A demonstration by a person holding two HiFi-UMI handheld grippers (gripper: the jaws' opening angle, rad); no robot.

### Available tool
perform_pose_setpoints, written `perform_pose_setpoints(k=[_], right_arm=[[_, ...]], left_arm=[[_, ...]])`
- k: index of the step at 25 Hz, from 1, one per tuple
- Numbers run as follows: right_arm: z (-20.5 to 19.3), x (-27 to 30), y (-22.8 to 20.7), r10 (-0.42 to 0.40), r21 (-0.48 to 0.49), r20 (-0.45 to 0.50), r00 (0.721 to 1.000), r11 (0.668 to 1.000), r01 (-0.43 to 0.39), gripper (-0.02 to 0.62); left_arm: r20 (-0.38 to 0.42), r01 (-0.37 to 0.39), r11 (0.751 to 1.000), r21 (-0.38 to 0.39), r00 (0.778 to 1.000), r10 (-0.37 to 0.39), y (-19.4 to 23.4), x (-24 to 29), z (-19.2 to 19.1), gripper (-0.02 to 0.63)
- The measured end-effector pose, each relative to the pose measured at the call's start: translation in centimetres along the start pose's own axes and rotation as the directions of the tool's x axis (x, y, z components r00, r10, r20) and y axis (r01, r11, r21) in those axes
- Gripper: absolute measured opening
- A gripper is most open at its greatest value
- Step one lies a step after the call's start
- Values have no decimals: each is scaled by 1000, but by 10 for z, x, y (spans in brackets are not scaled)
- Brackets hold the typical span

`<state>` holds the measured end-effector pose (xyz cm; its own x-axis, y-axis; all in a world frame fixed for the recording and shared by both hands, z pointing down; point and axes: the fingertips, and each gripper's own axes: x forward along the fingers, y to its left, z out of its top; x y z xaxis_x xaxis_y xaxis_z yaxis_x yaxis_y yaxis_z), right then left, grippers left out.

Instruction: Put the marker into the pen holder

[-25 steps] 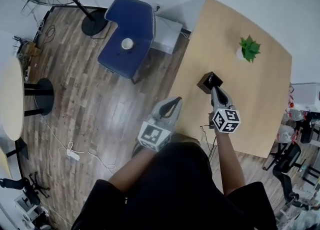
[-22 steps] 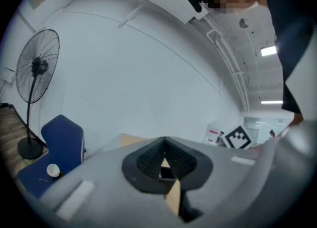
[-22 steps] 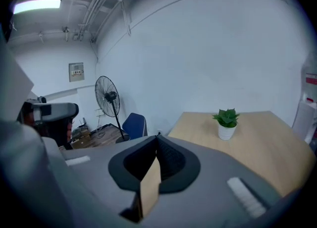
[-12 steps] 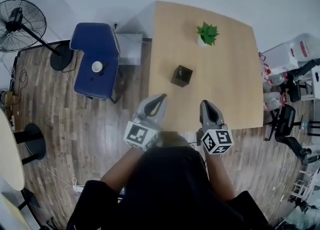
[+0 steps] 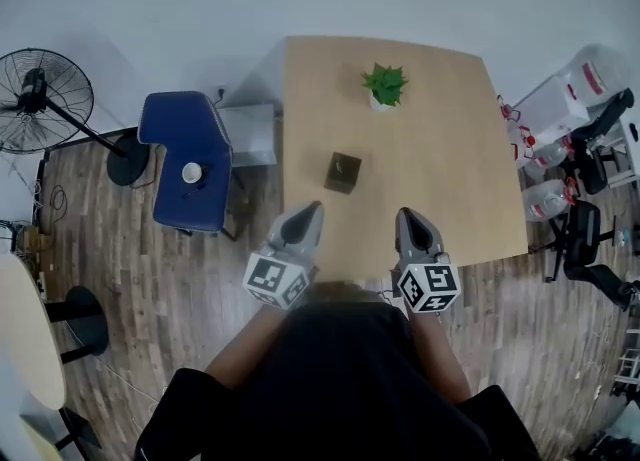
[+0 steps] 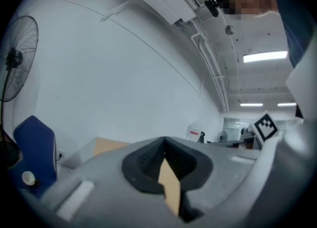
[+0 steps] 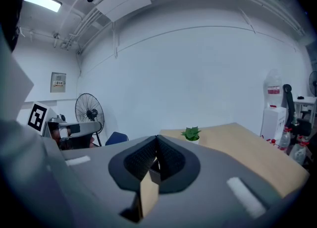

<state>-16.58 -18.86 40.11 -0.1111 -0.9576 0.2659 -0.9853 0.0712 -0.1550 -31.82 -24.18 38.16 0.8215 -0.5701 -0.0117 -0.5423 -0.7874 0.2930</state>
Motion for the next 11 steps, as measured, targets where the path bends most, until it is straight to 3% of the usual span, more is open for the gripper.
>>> perform_pose_setpoints(k=[11], right_arm=[[8,8,-30,56,-1,-1,998,998,-56,3]], left_arm=[[-9,-20,1000,19,1000,20,-23,35,-2,3]])
